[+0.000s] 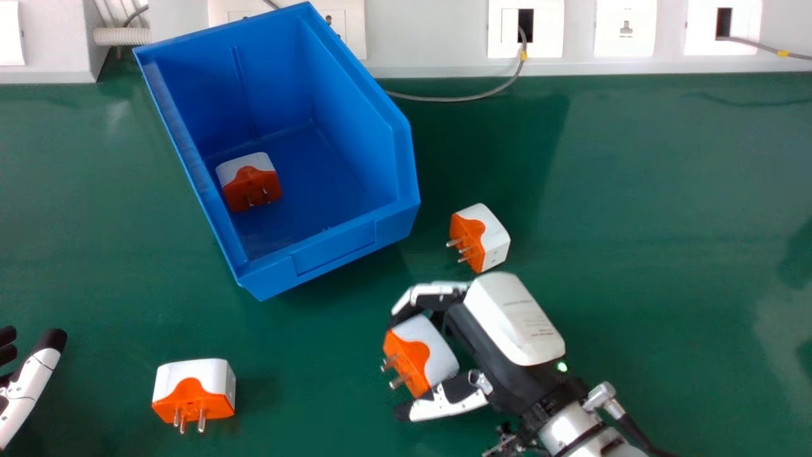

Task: Pick all objects and put in blue box

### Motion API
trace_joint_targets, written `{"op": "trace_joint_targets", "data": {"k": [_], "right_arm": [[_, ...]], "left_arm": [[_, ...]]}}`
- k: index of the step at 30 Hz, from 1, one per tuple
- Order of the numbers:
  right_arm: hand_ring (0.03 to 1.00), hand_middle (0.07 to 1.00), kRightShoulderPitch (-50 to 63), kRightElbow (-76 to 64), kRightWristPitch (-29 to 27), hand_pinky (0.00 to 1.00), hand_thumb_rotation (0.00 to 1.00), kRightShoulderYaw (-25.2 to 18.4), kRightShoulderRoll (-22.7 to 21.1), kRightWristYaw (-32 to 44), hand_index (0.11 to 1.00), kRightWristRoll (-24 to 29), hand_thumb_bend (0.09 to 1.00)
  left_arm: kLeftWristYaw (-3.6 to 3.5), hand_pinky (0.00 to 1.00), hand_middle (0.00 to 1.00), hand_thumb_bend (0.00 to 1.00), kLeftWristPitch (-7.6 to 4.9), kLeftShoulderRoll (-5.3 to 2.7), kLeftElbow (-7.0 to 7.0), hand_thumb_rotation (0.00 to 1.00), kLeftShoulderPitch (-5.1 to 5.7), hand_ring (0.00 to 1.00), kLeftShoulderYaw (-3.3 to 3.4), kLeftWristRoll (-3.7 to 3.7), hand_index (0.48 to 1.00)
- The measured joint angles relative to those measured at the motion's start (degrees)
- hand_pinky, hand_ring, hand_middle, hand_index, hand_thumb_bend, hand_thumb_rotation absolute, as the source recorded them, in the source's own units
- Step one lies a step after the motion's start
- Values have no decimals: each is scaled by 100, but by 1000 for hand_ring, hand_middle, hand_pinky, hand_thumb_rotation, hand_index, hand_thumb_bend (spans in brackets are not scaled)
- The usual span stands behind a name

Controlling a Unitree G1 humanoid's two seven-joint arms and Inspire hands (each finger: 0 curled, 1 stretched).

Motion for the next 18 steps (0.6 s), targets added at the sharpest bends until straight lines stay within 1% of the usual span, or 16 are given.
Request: {"op": "trace_joint_targets", "data": {"k": [4,6,7,8,9,11,14,16,17,18], "right_arm": [[444,491,4,-567,-263,368,0,-47,45,-367,481,-113,502],[443,490,-11,-791,-326,381,0,-76,103,-463,480,-183,502],[443,490,-23,-866,-323,381,0,-107,145,-472,480,-232,502],[443,489,-41,-925,-323,376,0,-122,172,-475,473,-235,502],[443,489,-91,-971,-289,376,0,-148,213,-474,473,-258,502],[447,490,-207,-1035,-262,347,0,-227,279,-474,453,-258,501],[447,492,-512,-1153,-244,335,0,-325,331,-494,443,-289,500],[444,497,-723,-1174,-154,325,0,-386,364,-596,444,-451,500],[444,498,-819,-1178,-124,323,0,-410,368,-630,444,-494,500],[444,498,-907,-1180,-82,323,0,-429,380,-713,444,-546,500]], "left_arm": [[-29,677,720,845,5,-2,1,335,-14,727,11,-7,739],[-66,679,722,849,11,-4,2,336,-18,730,27,-15,742],[-72,679,722,849,11,-3,3,336,-19,730,32,-15,742],[-73,678,722,848,11,-3,4,335,-20,729,37,-15,741],[-31,678,722,848,12,-2,6,335,-23,729,26,1,741],[10,676,720,845,23,-2,9,340,-36,727,9,8,739],[-16,680,722,846,38,-5,9,334,-51,732,22,-8,741],[-36,679,724,842,39,-10,9,331,-56,733,38,-15,740],[-36,679,724,841,39,-11,8,331,-61,733,37,-14,740],[-14,679,724,841,39,-9,8,331,-63,733,34,-4,740]]}}
